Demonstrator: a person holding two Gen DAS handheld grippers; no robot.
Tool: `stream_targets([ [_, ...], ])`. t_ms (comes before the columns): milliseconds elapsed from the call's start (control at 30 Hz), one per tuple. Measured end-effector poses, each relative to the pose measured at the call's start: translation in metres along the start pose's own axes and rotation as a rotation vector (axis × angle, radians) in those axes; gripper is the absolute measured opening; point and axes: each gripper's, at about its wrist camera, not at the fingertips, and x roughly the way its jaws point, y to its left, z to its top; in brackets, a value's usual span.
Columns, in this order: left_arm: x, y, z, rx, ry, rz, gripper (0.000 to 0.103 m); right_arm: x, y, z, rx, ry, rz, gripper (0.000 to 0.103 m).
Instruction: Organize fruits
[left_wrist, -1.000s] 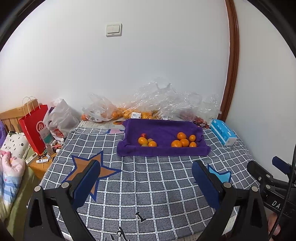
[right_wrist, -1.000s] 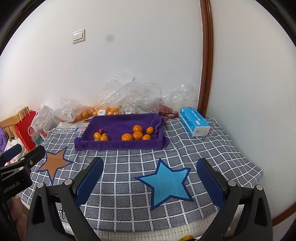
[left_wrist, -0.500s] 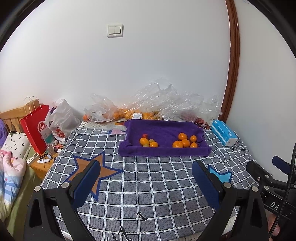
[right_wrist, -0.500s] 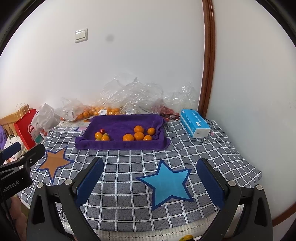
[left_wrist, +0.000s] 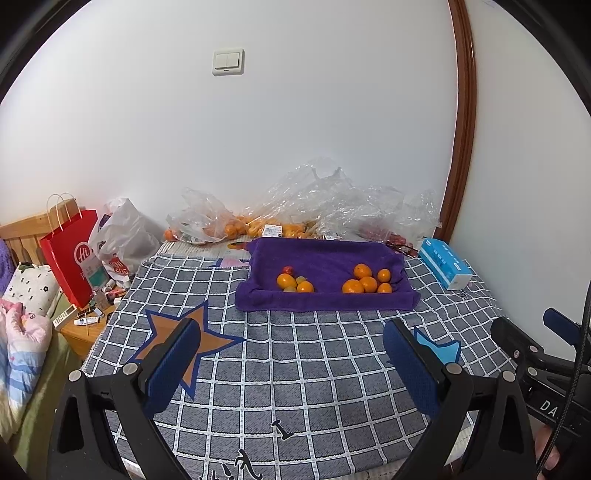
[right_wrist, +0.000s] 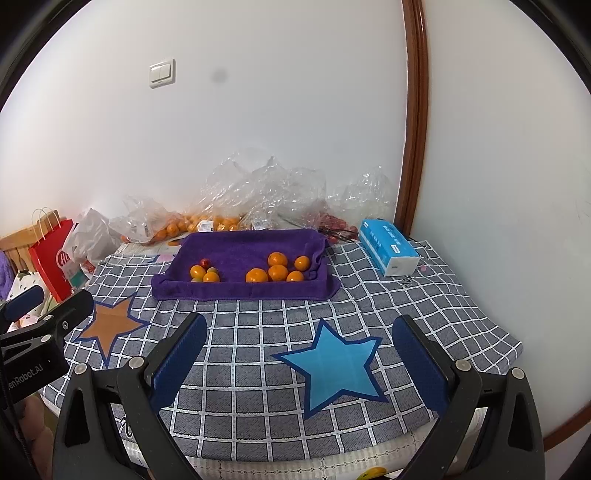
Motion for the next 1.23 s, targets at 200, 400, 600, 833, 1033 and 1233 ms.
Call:
stream_targets([
  [200,-0.0001,-0.0003,0.0000,-0.001,0.002,-0.001,0.100,-0.0003,-0.0008,-0.0001,0.003,0.001,-0.002,0.099],
  [400,-0.0003,0.0000,0.0000,-0.002,0.001,-0.003,0.100,0.0000,-0.0016,0.0005,0.006,0.004,0.004,0.099],
  [600,-0.0010,0.0010,-0.0002,-0.003,0.001,-0.004,0.100,-0.0021,-0.0002,0.0007,0.006,-0.001,0.006,0.099],
  [833,-0.0015,0.0012,-0.0006,-0.005,0.002,-0.005,0.100,-0.0027,-0.0003,0.0006,0.003,-0.001,0.002,0.099],
  [1033,-0.0032,0.0028,-0.0006,-0.007,-0.002,-0.007,0.100,-0.0037,-0.0005,0.0006,0.005,-0.003,0.001,0.099],
  [1233,-0.0039,0.0024,-0.0004,-0.004,-0.003,0.001,0.100,-0.0030,0.0000,0.0004,0.005,-0.001,-0.001,0.099],
])
